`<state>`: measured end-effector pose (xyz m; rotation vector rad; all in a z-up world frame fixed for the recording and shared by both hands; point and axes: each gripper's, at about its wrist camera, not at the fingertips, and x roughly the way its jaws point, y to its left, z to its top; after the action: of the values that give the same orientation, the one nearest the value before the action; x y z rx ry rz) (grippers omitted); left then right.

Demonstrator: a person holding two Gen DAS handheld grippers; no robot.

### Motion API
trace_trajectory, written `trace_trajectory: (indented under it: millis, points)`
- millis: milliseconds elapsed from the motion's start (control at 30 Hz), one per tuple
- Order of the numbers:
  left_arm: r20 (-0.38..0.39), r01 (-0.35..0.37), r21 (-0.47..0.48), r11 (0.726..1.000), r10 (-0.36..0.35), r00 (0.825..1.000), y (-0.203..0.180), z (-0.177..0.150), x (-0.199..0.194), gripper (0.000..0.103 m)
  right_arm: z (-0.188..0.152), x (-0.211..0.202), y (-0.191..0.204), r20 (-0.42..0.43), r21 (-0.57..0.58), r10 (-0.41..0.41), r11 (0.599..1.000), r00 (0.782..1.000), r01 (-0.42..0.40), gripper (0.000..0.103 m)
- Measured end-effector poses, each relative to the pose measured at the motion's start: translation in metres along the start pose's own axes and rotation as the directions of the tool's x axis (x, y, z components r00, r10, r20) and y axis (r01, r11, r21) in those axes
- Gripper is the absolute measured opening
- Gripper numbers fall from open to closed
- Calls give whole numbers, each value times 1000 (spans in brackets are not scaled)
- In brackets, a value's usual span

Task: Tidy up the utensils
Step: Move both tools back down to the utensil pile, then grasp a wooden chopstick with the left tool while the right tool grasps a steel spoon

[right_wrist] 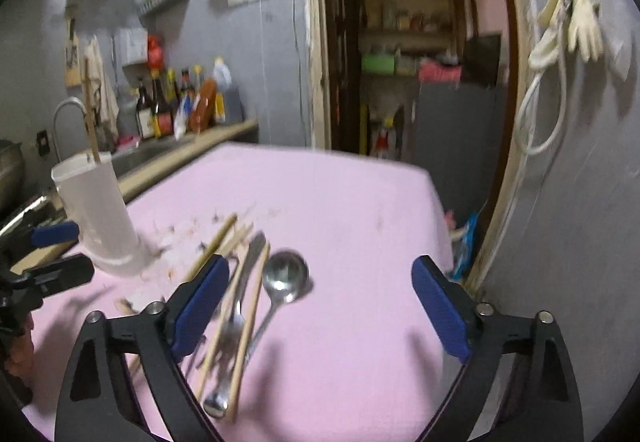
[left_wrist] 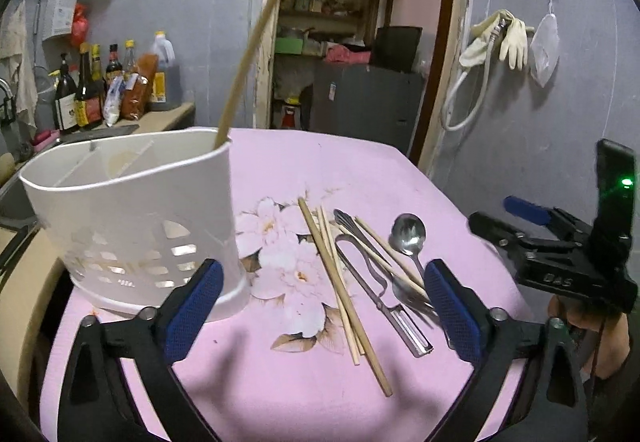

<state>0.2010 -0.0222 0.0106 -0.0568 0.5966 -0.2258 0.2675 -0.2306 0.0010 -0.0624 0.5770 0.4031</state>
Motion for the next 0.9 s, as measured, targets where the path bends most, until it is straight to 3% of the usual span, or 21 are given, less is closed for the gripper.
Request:
trace_trajectory:
  millis: [200, 333, 400, 733, 900]
  points:
    - [-91, 24, 27, 999, -22, 996, -6, 0, 25, 54, -4, 22, 4, -132, -38, 30, 999, 991, -35, 71]
    - [-156, 31, -10, 999, -32, 987, -3, 1, 48, 43, -2, 38, 11, -201, -58, 46, 997, 979, -59, 70]
    - [-199, 34, -46, 998, -42, 979, 1, 2, 61, 30, -1, 46, 14, -234, -57, 55, 996, 971, -71, 67]
    - [-287, -4, -86, 996, -21, 958, 15, 13, 95, 18, 0, 73, 19, -325, -55, 78, 993, 942, -101, 60]
    - [-329, -26, -110, 994, -12, 944, 21, 15, 108, 5, 1, 80, 22, -330, -56, 69, 994, 941, -92, 55]
